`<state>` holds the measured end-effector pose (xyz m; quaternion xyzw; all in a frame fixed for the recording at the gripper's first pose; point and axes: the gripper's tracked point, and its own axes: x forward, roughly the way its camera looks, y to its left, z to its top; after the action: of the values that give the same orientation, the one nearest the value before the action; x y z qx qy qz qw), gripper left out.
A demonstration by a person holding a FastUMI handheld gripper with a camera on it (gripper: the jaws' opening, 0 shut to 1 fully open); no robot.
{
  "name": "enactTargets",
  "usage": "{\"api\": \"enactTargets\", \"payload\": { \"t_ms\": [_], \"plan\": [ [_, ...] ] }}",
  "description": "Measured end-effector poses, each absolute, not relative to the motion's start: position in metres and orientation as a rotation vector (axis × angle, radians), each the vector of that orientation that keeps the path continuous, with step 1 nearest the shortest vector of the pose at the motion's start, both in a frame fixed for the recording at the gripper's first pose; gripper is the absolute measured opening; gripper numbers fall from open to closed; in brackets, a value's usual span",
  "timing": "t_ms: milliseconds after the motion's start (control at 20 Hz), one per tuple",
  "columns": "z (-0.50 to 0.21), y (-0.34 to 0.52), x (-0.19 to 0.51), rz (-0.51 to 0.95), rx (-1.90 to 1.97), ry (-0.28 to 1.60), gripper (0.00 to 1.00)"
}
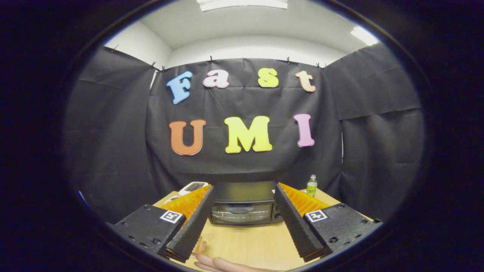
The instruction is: Open the toaster oven, put the food inside, and close the toaster oven door.
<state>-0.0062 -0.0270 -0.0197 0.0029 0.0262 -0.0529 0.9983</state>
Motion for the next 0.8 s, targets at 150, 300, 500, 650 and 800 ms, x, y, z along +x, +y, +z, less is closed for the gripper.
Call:
{"api": "enactTargets", "payload": {
  "t_ms": [150, 300, 500, 650, 800],
  "plan": [
    [-0.017, -0.032, -0.007, -0.101, 0.026, 0.050, 1.00],
    [-0.015, -0.035, -0.008, -0.099, 0.013, 0.042, 1.00],
    [-0.015, -0.035, -0.006, -0.094, 0.015, 0.036, 1.00],
    [-0.018, -0.034, 0.005, -0.096, 0.014, 0.032, 1.00],
    [-0.026, -0.033, 0.026, -0.100, 0.001, 0.012, 1.00]
  ]
}}
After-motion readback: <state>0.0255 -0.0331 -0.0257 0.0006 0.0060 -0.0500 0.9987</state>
